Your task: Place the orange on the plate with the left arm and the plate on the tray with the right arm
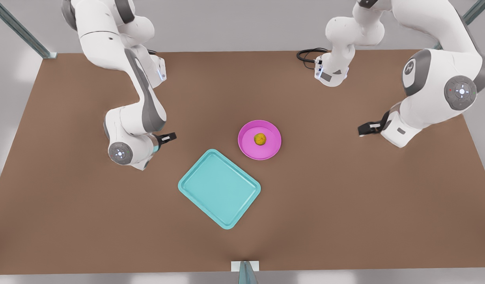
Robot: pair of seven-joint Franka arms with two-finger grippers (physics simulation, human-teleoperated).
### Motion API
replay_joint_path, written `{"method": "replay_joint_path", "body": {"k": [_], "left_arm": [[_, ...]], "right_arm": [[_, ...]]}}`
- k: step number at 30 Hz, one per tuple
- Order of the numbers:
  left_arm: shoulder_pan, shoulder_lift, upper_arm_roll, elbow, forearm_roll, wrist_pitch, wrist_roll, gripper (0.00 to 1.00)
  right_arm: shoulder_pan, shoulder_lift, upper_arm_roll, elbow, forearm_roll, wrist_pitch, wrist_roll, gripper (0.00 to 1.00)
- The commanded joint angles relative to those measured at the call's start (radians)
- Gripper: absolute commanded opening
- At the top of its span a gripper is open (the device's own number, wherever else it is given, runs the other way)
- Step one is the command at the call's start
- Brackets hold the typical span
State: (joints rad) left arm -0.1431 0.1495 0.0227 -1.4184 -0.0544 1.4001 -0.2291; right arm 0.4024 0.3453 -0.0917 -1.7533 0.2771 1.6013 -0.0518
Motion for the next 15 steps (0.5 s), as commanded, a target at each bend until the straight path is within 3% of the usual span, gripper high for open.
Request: {"method": "replay_joint_path", "body": {"k": [1, 4, 8, 15], "left_arm": [[0.042, -0.024, -0.055, -0.008, 0.057, -0.013, 0.175, 1.00], [0.042, -0.010, -0.043, -0.004, 0.047, -0.032, 0.175, 1.00], [0.042, 0.004, -0.043, -0.004, 0.042, -0.024, 0.175, 1.00], [0.045, 0.013, -0.027, -0.004, 0.042, -0.018, 0.175, 1.00]], "right_arm": [[0.047, -0.006, 0.004, -0.115, 0.192, 0.449, 0.300, 1.00], [0.164, -0.003, 0.006, -0.245, 0.355, 0.701, 0.418, 1.00], [0.234, 0.069, 0.050, -0.265, 0.567, 0.896, 0.423, 1.00], [0.234, 0.139, 0.122, -0.242, 0.579, 0.902, 0.400, 1.00]]}}
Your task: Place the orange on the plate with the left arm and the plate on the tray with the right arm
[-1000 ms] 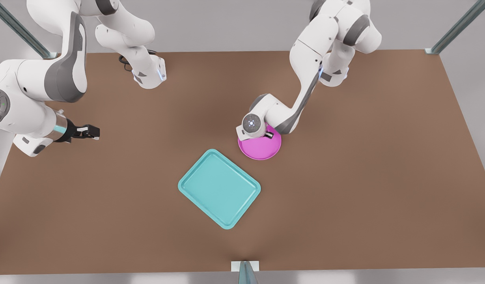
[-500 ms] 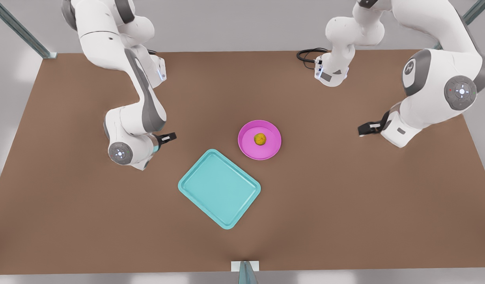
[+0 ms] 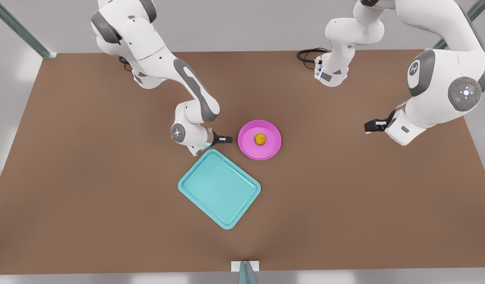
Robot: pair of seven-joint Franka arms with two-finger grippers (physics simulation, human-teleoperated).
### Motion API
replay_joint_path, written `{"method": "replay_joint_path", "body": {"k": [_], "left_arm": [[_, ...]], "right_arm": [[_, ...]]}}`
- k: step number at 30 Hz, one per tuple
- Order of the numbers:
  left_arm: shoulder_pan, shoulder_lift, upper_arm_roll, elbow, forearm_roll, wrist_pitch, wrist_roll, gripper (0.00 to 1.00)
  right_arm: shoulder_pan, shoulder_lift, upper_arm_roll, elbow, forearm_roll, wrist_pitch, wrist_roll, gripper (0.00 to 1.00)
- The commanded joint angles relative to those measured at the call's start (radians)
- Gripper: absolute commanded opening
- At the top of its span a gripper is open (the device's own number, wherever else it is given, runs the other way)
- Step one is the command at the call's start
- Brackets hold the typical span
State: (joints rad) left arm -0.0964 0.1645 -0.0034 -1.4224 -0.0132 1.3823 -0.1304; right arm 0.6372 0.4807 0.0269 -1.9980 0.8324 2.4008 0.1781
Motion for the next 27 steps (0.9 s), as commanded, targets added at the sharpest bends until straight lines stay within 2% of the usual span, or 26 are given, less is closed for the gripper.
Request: {"method": "replay_joint_path", "body": {"k": [1, 17, 19, 24, 25, 26, 27], "left_arm": [[-0.003, 0.004, 0.002, 0.000, 0.001, 0.000, 0.077, 1.00], [-0.003, 0.004, 0.002, 0.000, 0.004, -0.011, 0.077, 1.00], [-0.003, 0.004, 0.002, 0.000, 0.004, -0.011, 0.077, 1.00], [-0.003, 0.006, 0.002, 0.000, 0.002, -0.009, 0.077, 1.00], [-0.003, 0.006, 0.002, 0.000, 0.002, -0.009, 0.077, 1.00], [-0.003, 0.004, 0.002, 0.000, 0.002, -0.009, 0.078, 1.00], [-0.003, 0.006, 0.002, 0.000, 0.002, -0.009, 0.077, 1.00]], "right_arm": [[-0.001, 0.006, 0.005, -0.001, 0.024, 0.100, 0.149, 1.00], [0.062, 0.134, 0.062, 0.101, 0.025, 0.100, 0.069, 1.00], [0.064, 0.144, 0.064, 0.108, 0.025, 0.100, 0.055, 0.77], [0.064, 0.177, 0.080, 0.142, 0.025, 0.101, 0.052, 0.74], [0.064, 0.182, 0.080, 0.143, 0.025, 0.101, 0.052, 0.68], [0.064, 0.183, 0.084, 0.143, 0.025, 0.101, 0.052, 0.54], [0.064, 0.185, 0.084, 0.143, 0.025, 0.101, 0.052, 0.51]]}}
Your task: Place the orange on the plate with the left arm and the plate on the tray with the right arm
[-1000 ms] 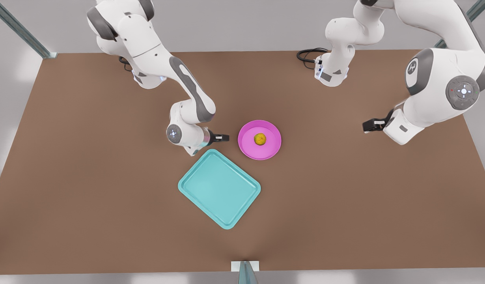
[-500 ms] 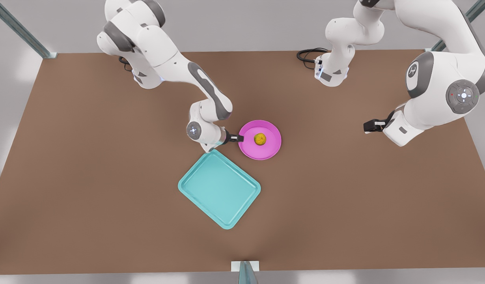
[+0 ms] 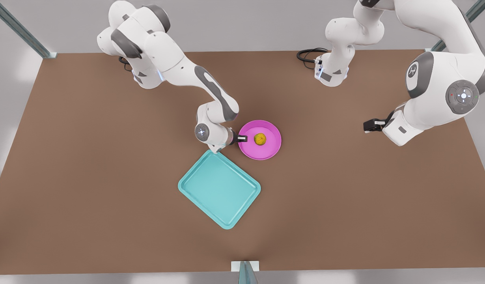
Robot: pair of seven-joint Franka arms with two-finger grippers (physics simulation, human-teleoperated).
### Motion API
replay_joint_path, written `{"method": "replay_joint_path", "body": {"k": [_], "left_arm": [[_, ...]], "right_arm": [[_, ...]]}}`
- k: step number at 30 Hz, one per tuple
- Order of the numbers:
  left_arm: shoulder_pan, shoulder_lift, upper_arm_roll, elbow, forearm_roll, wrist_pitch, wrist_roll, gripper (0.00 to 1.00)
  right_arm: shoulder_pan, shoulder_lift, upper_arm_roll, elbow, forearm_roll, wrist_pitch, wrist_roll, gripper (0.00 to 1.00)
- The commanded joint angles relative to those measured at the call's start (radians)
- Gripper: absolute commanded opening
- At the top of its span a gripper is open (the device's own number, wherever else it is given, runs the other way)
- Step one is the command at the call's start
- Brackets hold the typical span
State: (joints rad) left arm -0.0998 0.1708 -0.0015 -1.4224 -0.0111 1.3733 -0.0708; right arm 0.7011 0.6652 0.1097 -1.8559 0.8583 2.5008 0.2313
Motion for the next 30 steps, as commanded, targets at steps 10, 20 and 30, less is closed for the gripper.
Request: {"method": "replay_joint_path", "body": {"k": [10, 20, 30], "left_arm": [[0.000, -0.004, 0.000, 0.016, 0.002, -0.054, 0.019, 1.00], [-0.001, 0.010, 0.000, 0.045, -0.001, -0.109, 0.006, 1.00], [-0.001, 0.021, 0.000, 0.045, -0.001, -0.106, 0.005, 1.00]], "right_arm": [[-0.006, -0.003, 0.007, 0.011, 0.001, 0.000, -0.004, 0.21], [-0.063, -0.047, 0.012, 0.112, 0.067, -0.017, -0.003, 0.21], [-0.356, -0.064, 0.007, 0.139, 0.070, -0.099, -0.007, 0.21]]}}
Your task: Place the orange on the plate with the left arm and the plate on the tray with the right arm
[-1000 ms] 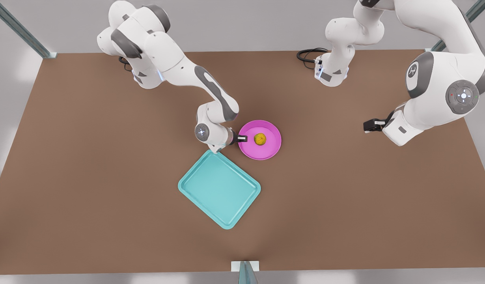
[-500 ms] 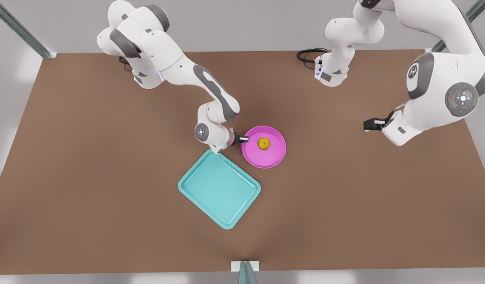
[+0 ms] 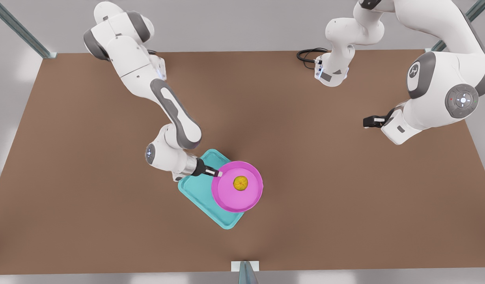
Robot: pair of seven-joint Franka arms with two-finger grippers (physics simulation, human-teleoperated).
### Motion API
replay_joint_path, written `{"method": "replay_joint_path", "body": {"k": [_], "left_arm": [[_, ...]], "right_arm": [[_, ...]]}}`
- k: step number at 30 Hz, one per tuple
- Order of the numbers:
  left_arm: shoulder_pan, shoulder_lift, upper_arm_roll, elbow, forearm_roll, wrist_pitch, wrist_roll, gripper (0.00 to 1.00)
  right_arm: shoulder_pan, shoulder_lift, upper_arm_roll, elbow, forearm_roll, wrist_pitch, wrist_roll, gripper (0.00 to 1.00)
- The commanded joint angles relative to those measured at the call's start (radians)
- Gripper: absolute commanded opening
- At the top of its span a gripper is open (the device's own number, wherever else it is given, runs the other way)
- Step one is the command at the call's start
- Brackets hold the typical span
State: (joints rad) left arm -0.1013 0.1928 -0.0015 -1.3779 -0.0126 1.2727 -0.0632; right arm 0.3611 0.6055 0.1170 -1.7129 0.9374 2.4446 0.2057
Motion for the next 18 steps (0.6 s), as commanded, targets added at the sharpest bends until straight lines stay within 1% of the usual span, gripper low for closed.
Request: {"method": "replay_joint_path", "body": {"k": [1, 3, 5, 8, 14, 15, 16, 18], "left_arm": [[0.000, -0.001, 0.000, 0.000, 0.000, -0.007, -0.003, 1.00], [-0.001, -0.003, 0.000, 0.000, 0.000, -0.009, -0.003, 1.00], [0.000, -0.003, 0.000, 0.002, 0.000, -0.009, -0.004, 1.00], [-0.001, -0.001, 0.000, 0.002, 0.000, -0.007, -0.004, 1.00], [-0.001, 0.004, -0.002, 0.002, 0.000, -0.007, -0.004, 1.00], [-0.001, 0.004, -0.002, 0.002, 0.000, -0.007, -0.004, 1.00], [-0.001, 0.004, -0.002, 0.002, 0.000, -0.007, -0.004, 1.00], [-0.001, 0.004, -0.002, 0.002, 0.000, -0.009, -0.004, 1.00]], "right_arm": [[-0.037, -0.004, 0.000, -0.013, -0.011, -0.047, 0.001, 0.21], [-0.088, -0.021, 0.000, -0.036, -0.011, -0.113, -0.025, 0.21], [-0.109, -0.036, -0.003, -0.071, -0.012, -0.128, -0.046, 0.21], [-0.100, -0.058, -0.002, -0.106, -0.011, -0.128, -0.049, 0.21], [-0.080, -0.044, 0.006, -0.100, -0.011, -0.127, -0.048, 0.21], [-0.082, -0.041, 0.006, -0.099, -0.011, -0.128, -0.055, 0.32], [-0.083, -0.035, 0.006, -0.099, -0.009, -0.127, -0.065, 1.00], [-0.090, -0.036, 0.006, -0.100, -0.009, -0.130, -0.063, 1.00]]}}
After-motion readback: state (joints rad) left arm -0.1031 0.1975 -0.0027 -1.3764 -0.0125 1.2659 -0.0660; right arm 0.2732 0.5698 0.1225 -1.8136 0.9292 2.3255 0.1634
